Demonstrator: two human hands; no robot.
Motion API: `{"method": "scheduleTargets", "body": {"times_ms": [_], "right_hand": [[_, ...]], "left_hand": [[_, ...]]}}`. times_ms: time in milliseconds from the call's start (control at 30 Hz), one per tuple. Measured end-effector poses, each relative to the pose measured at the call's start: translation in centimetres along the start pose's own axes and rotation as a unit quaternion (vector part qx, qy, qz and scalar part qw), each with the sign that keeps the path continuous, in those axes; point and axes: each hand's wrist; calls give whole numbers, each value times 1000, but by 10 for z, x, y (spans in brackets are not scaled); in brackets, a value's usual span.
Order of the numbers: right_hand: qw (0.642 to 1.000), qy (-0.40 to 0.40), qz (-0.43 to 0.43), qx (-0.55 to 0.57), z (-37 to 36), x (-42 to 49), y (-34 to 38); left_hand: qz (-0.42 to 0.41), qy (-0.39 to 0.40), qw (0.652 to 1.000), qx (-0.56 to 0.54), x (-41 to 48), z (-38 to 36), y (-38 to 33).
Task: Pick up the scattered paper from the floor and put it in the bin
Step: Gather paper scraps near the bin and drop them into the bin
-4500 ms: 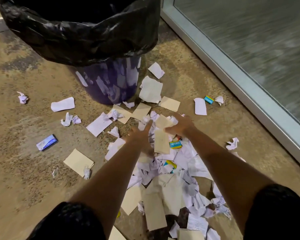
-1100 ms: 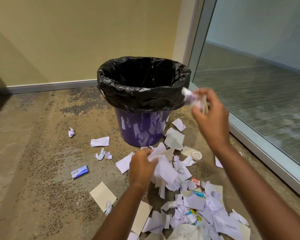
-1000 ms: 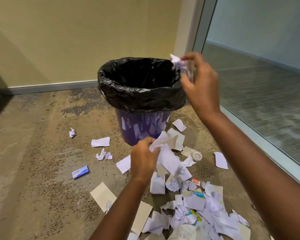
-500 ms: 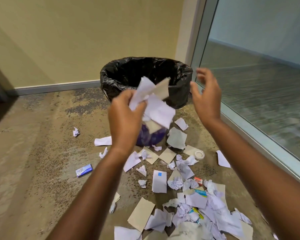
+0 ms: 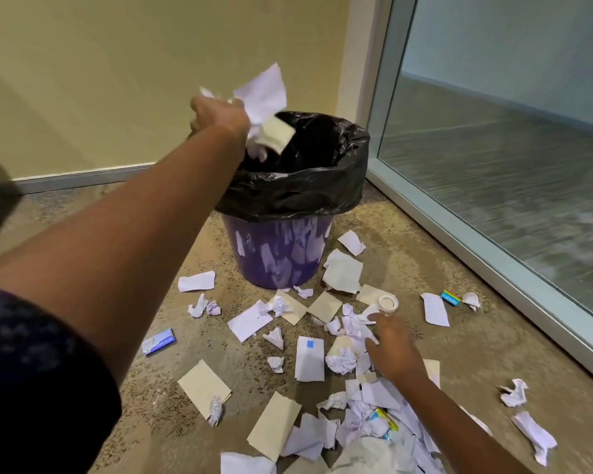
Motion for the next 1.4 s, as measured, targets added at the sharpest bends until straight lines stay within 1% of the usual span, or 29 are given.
{"method": "scheduleTargets", "body": {"times_ms": [33, 67, 100, 133, 200, 233, 267, 333, 367, 400, 433, 500, 567, 600, 667, 700, 767, 867, 933, 1033, 1100, 1167, 1300, 1400], "right_hand": [[1000, 5, 0, -6, -2, 0, -1], [1000, 10, -1, -11, -3, 0, -2], [1000, 14, -2, -15, -5, 1, -4], [1000, 21, -8, -16, -6, 0, -5], [999, 43, -23, -20, -7, 0, -7], [998, 54, -28, -23, -8, 0, -8], [997, 63, -31, -25, -9, 0, -8], [996, 76, -37, -26, -10, 1, -6], [995, 81, -41, -31, -10, 2, -3], [995, 85, -46, -38, -10, 4, -1], [993, 93, -52, -45, -10, 7, 2], [989, 119, -64, -61, -10, 12, 7], [984, 151, -69, -68, -10, 16, 12], [982, 163, -69, -62, -10, 18, 14], [979, 183, -72, -47, -12, 21, 18], [978, 189, -71, -48, -13, 22, 21], [978, 190, -63, -61, -18, 25, 26], [981, 173, -58, -61, -27, 26, 33], [985, 153, -57, -54, -31, 25, 36], [990, 137, -26, -1, -38, 24, 37], [990, 140, -1, 34, -44, 22, 37], [990, 137, 14, 39, -51, 18, 39], [988, 140, 25, 55, -58, 8, 41], [987, 123, 46, 94, -52, -3, 39]], "left_hand": [[9, 8, 999, 52, -4, -5, 5], [-5, 4, 994, 109, -12, -9, 12], [-38, -10, 986, 159, -23, -12, 19], [-89, -32, 976, 195, -38, -15, 28], [-194, -63, 951, 231, -62, -18, 54], [-231, -63, 941, 237, -73, -20, 71], [-255, -54, 933, 247, -85, -22, 90], [-272, -34, 916, 292, -108, -31, 134], [-265, -22, 907, 326, -119, -35, 156], [-237, -1, 903, 358, -127, -38, 176], [-181, 37, 905, 384, -133, -39, 193], [-35, 126, 902, 412, -141, -39, 223], [80, 185, 896, 396, -146, -36, 250], [122, 204, 898, 370, -147, -35, 263], [169, 233, 902, 323, -152, -33, 281], [177, 246, 896, 324, -154, -35, 288], [168, 260, 881, 358, -156, -40, 293], [139, 286, 881, 349, -151, -55, 289], [131, 312, 876, 345, -147, -66, 282], [112, 342, 869, 340, -141, -81, 282], [92, 338, 879, 325, -141, -88, 285], [102, 317, 898, 288, -144, -91, 287], [129, 284, 931, 190, -152, -85, 284], [112, 281, 946, 118, -161, -76, 274]]}}
Point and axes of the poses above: each hand's wrist, its own x-axis towards the middle knuckle, its own z-axis out of the back of the hand, y = z × x, and after that the axes turned 14 degrees about y, right-handed
